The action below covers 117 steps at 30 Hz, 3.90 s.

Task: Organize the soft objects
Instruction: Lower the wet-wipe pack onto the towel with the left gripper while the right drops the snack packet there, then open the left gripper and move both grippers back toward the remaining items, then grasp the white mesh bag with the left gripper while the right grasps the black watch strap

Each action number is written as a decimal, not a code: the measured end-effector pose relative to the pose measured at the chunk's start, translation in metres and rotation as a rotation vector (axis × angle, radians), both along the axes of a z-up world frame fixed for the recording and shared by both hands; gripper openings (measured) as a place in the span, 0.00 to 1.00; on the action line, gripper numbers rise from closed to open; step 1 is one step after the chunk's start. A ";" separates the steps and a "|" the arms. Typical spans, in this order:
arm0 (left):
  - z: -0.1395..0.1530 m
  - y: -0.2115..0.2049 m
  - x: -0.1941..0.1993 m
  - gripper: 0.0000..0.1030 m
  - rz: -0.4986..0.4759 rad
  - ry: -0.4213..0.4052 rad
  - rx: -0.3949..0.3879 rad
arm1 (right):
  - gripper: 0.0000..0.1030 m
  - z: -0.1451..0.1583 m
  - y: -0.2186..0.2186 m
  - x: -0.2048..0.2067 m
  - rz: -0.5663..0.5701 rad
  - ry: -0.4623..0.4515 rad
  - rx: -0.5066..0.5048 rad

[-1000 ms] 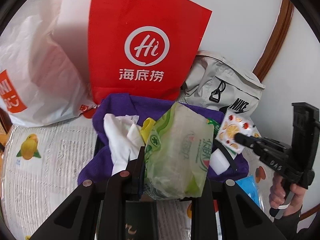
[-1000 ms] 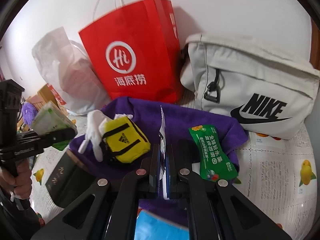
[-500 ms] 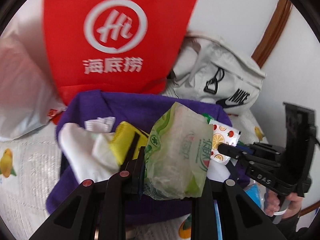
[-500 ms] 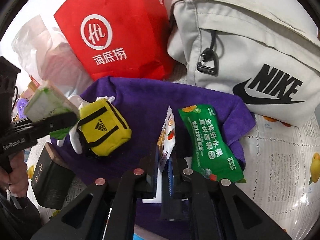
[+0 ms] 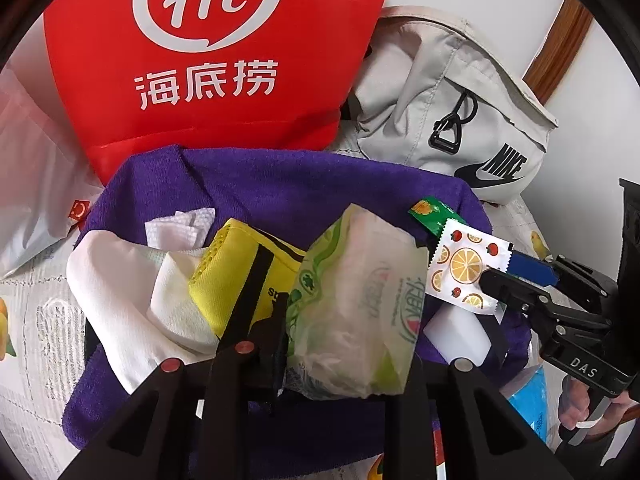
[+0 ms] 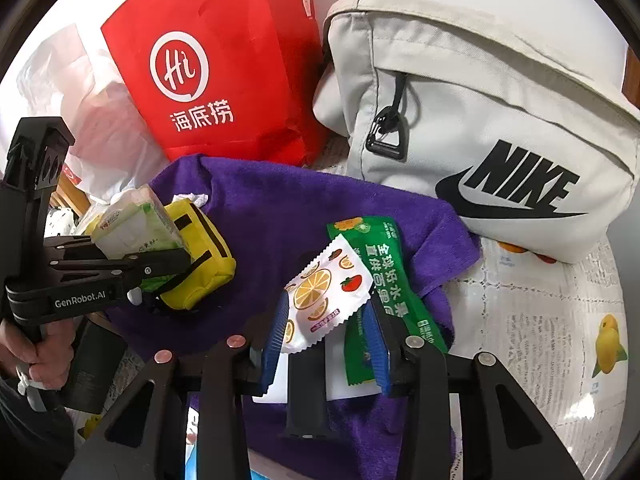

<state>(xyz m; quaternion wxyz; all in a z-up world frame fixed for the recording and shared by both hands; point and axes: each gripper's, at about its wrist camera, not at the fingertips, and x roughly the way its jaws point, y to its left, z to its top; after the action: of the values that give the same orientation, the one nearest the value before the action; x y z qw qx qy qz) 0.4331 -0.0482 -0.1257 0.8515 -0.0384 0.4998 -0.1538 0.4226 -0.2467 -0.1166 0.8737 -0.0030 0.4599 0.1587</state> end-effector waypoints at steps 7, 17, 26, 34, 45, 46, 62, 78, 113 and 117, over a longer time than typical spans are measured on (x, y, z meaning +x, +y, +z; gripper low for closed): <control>0.004 -0.006 0.004 0.60 -0.017 0.001 -0.030 | 0.50 0.011 -0.004 -0.004 -0.001 -0.031 -0.022; 0.027 0.007 -0.006 0.63 0.050 -0.041 0.052 | 0.50 0.024 -0.004 -0.013 -0.002 -0.067 -0.038; 0.055 0.028 -0.037 0.63 0.077 -0.085 0.067 | 0.50 0.037 -0.007 -0.040 -0.021 -0.081 -0.022; 0.069 0.034 -0.087 0.63 0.087 -0.102 0.032 | 0.50 0.056 -0.006 -0.098 -0.032 -0.106 0.005; 0.077 0.041 -0.174 0.63 0.098 -0.099 0.014 | 0.51 0.066 -0.005 -0.190 -0.021 -0.106 0.072; 0.076 0.042 -0.183 0.63 0.103 -0.100 0.014 | 0.51 0.066 -0.003 -0.197 -0.014 -0.104 0.077; 0.050 0.083 -0.269 0.63 0.201 -0.061 -0.083 | 0.44 0.010 0.045 -0.287 0.153 -0.050 0.052; 0.005 0.101 -0.276 0.63 0.235 0.045 -0.107 | 0.21 -0.044 0.084 -0.269 0.178 -0.072 -0.084; -0.025 0.037 -0.276 0.63 0.037 0.092 -0.135 | 0.20 -0.019 0.051 -0.314 0.139 -0.002 -0.074; -0.031 0.009 -0.271 0.69 -0.023 0.088 -0.090 | 0.20 -0.023 0.021 -0.317 0.058 0.008 -0.096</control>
<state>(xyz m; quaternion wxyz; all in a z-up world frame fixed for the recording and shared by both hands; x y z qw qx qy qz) 0.1616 -0.0397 -0.1565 0.8242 -0.0777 0.5298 -0.1842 0.1056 -0.2253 -0.1399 0.8657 -0.0578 0.4701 0.1617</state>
